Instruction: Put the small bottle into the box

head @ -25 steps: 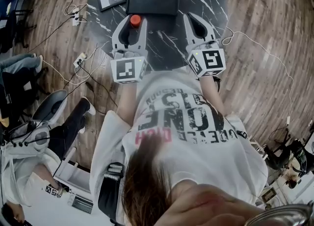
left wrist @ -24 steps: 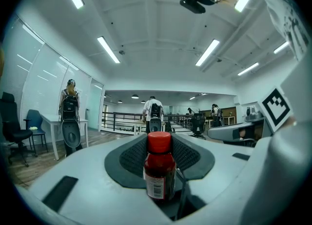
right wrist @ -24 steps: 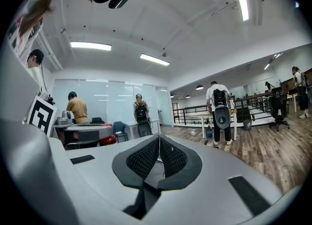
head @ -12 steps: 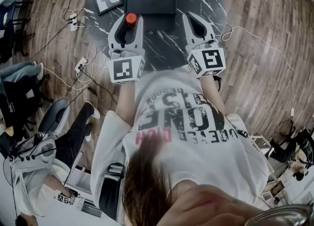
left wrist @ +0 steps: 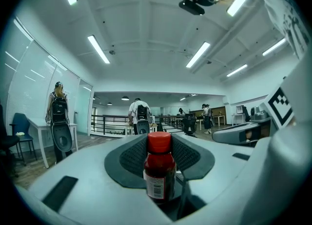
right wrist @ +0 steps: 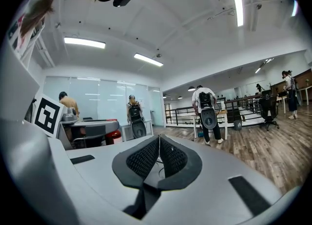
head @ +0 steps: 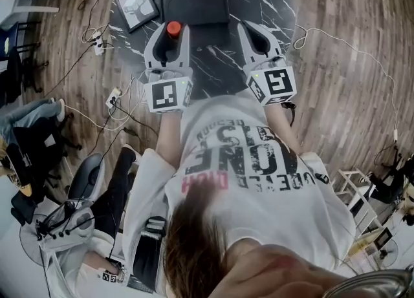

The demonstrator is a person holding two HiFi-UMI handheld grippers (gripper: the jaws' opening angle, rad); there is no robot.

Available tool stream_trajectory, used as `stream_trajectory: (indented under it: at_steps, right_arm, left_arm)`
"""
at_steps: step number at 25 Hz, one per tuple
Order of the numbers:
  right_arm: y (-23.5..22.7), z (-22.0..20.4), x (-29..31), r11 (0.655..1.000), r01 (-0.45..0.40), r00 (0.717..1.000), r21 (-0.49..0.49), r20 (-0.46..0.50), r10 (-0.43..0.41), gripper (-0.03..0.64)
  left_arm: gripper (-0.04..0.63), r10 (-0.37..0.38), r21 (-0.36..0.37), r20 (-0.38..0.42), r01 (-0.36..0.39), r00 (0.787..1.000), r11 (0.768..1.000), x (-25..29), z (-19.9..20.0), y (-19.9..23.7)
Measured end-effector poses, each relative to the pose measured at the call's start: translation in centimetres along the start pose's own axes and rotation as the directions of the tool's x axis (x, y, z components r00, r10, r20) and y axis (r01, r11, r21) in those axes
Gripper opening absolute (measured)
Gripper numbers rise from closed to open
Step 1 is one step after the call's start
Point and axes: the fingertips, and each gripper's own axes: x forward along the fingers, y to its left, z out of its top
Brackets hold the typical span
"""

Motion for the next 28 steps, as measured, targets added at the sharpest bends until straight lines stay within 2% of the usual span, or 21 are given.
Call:
stream_trajectory:
  at_steps: [6, 16, 28]
  right_arm:
    - [-0.8, -0.1, -0.5, 0.999, 0.051, 0.999, 0.002, -0.004, -0.051, 0.003]
    - [-1.9, -0.3, -1.1, 0.995, 0.102, 0.995, 0.003, -0.007, -0.102, 0.003]
    - [-2.8, -0.9, -0.8, 0.991, 0.132, 0.991, 0.012, -0.031, -0.131, 0.003]
  left_arm:
    - [0.147, -0.054, 0.003, -0.008, 0.054, 0.998, 0.999, 1.4, -0.2, -0.5]
    - [0.147, -0.103, -0.01, -0.017, 0.103, 0.995, 0.995, 3.2, -0.8, -1.3]
    - [0.147, -0.133, -0.028, -0.059, 0.131, 0.989, 0.991, 4.7, -2.6, -1.5]
